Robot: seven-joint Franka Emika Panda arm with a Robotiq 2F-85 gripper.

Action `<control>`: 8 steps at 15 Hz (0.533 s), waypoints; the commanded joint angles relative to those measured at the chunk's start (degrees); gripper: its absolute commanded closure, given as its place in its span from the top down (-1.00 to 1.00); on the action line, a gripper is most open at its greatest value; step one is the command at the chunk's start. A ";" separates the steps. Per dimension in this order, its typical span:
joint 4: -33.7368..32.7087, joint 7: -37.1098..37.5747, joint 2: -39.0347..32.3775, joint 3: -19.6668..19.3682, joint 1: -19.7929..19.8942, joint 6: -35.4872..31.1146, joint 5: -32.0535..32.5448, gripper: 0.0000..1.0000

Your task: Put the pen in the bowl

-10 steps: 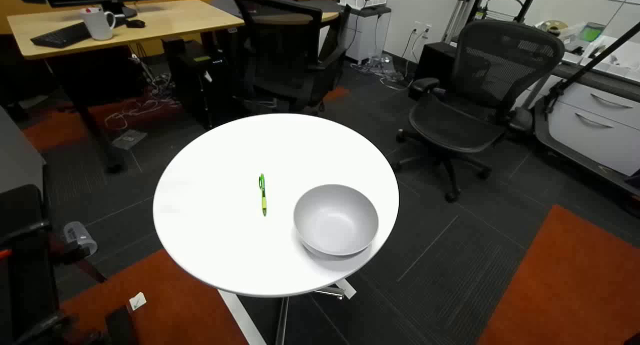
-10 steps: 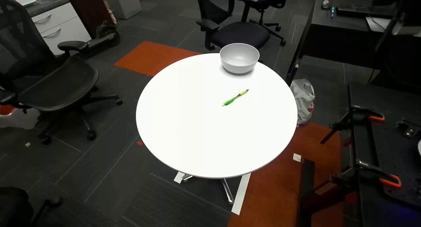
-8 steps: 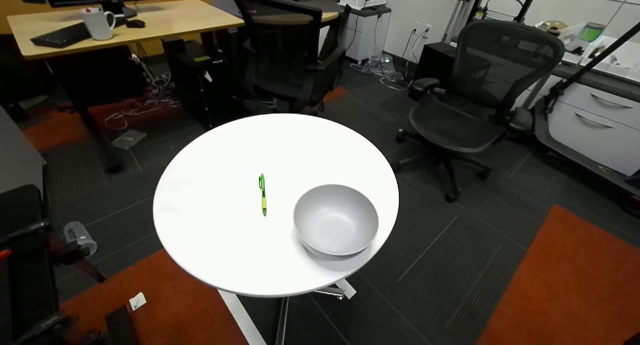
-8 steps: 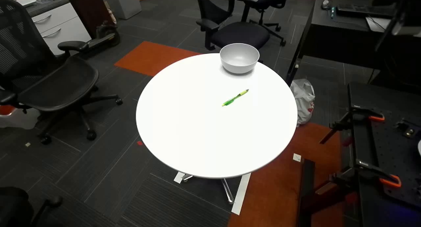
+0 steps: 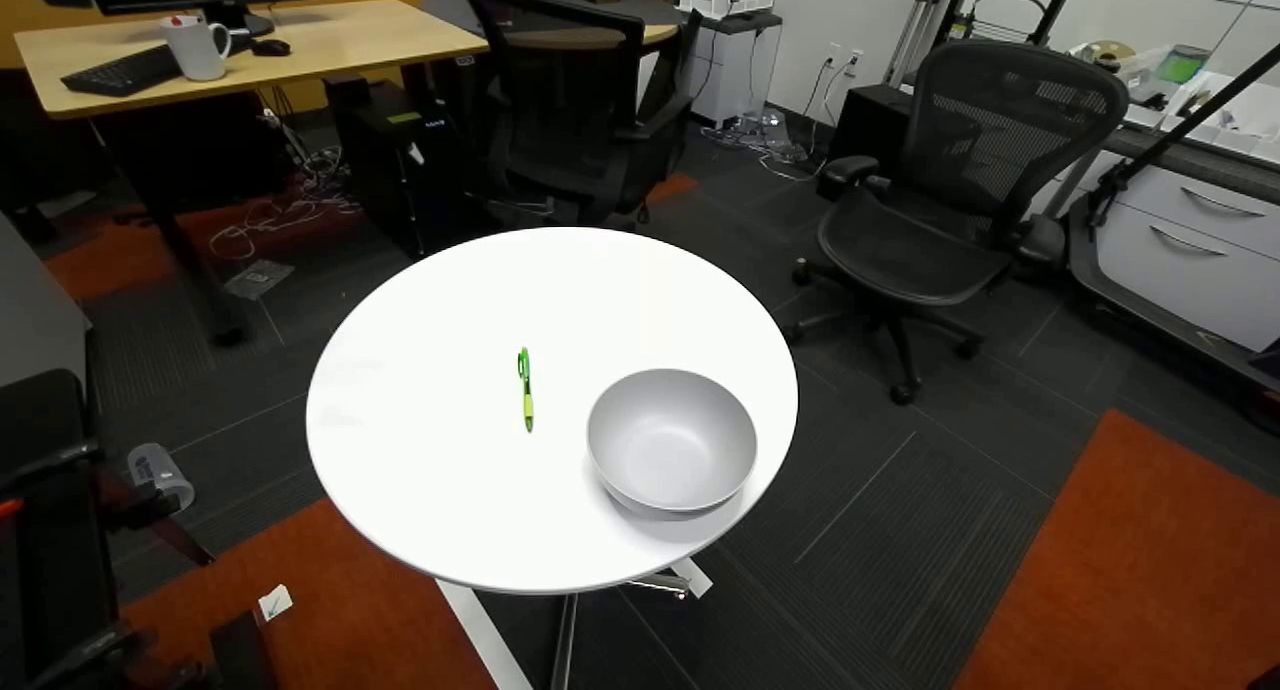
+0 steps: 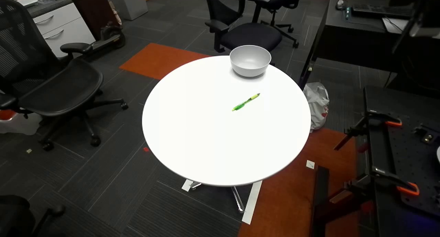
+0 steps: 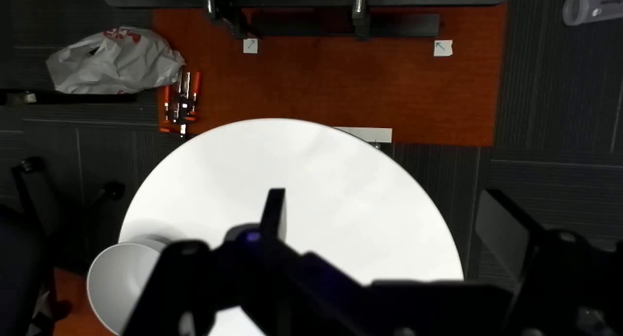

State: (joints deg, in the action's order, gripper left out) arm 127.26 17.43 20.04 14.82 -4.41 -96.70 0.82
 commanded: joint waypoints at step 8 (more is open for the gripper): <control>5.82 -4.87 -7.39 -4.12 -0.28 -17.01 1.16 1.00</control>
State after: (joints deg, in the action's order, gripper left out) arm 130.75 15.40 16.64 12.52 -4.51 -105.99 1.16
